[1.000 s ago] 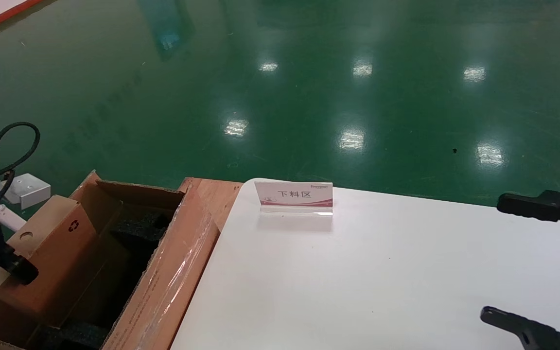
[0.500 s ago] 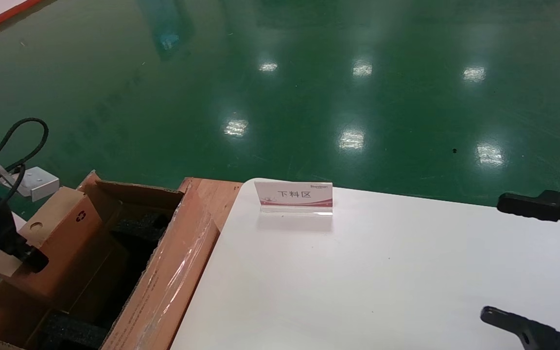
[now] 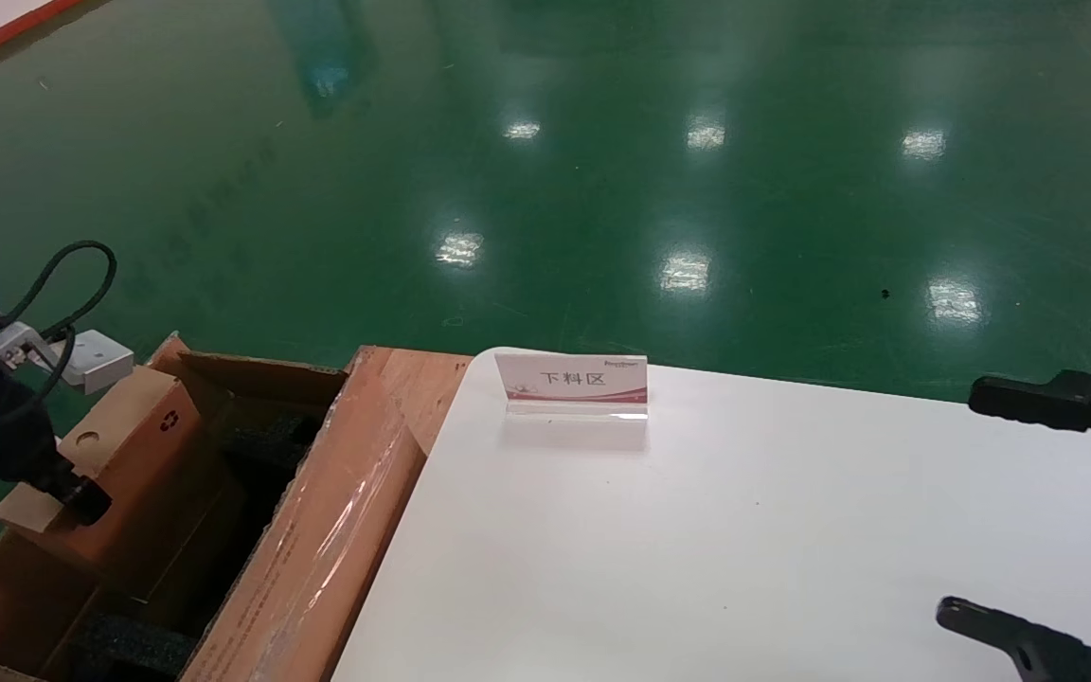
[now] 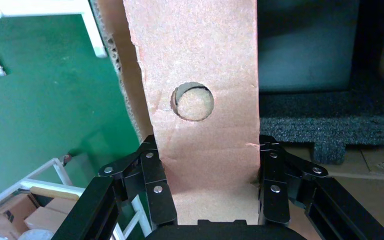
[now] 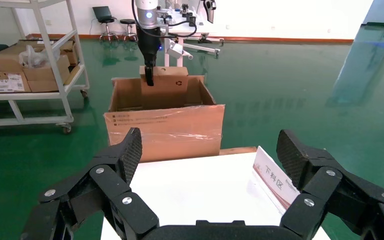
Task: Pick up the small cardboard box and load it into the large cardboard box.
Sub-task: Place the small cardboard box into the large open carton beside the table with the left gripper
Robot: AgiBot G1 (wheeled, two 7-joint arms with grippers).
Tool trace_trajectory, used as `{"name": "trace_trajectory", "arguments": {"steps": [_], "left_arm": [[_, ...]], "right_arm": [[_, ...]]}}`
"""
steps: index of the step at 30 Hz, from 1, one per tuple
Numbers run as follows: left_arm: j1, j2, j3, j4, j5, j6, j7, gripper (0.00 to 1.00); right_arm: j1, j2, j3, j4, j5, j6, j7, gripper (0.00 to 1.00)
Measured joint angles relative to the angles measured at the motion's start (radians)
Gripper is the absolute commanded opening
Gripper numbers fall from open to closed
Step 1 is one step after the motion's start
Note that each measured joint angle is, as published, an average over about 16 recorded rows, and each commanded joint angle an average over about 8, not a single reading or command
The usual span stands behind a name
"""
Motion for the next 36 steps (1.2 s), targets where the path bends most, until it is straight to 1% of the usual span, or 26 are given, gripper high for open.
{"name": "trace_trajectory", "arguments": {"steps": [10, 20, 21, 22, 28, 29, 30, 36], "left_arm": [[0.078, 0.015, -0.013, 0.091, -0.043, -0.036, 0.050, 0.00], [0.142, 0.028, -0.024, 0.179, -0.087, -0.048, 0.099, 0.00], [0.148, 0.029, -0.025, 0.187, -0.090, -0.048, 0.102, 0.04], [0.152, 0.031, -0.025, 0.193, -0.093, -0.048, 0.105, 0.11], [0.170, 0.036, -0.028, 0.219, -0.105, -0.046, 0.116, 0.85], [0.171, 0.036, -0.028, 0.221, -0.106, -0.046, 0.117, 0.94], [0.172, 0.036, -0.028, 0.222, -0.107, -0.046, 0.117, 0.99], [0.172, 0.037, -0.028, 0.222, -0.108, -0.045, 0.117, 1.00]], "right_arm": [[0.000, 0.000, -0.001, 0.000, 0.000, 0.000, 0.000, 1.00], [0.000, 0.000, -0.001, 0.000, 0.001, 0.000, -0.001, 1.00], [0.000, 0.000, -0.001, 0.000, 0.001, 0.001, -0.001, 1.00], [0.000, 0.000, -0.001, 0.000, 0.001, 0.001, -0.001, 1.00], [0.000, 0.001, -0.001, 0.000, 0.001, 0.001, -0.001, 1.00], [0.000, 0.001, -0.001, 0.000, 0.001, 0.001, -0.001, 1.00], [0.000, 0.001, -0.001, 0.000, 0.001, 0.001, -0.001, 1.00], [0.000, 0.001, -0.001, 0.000, 0.001, 0.001, -0.001, 1.00]]}}
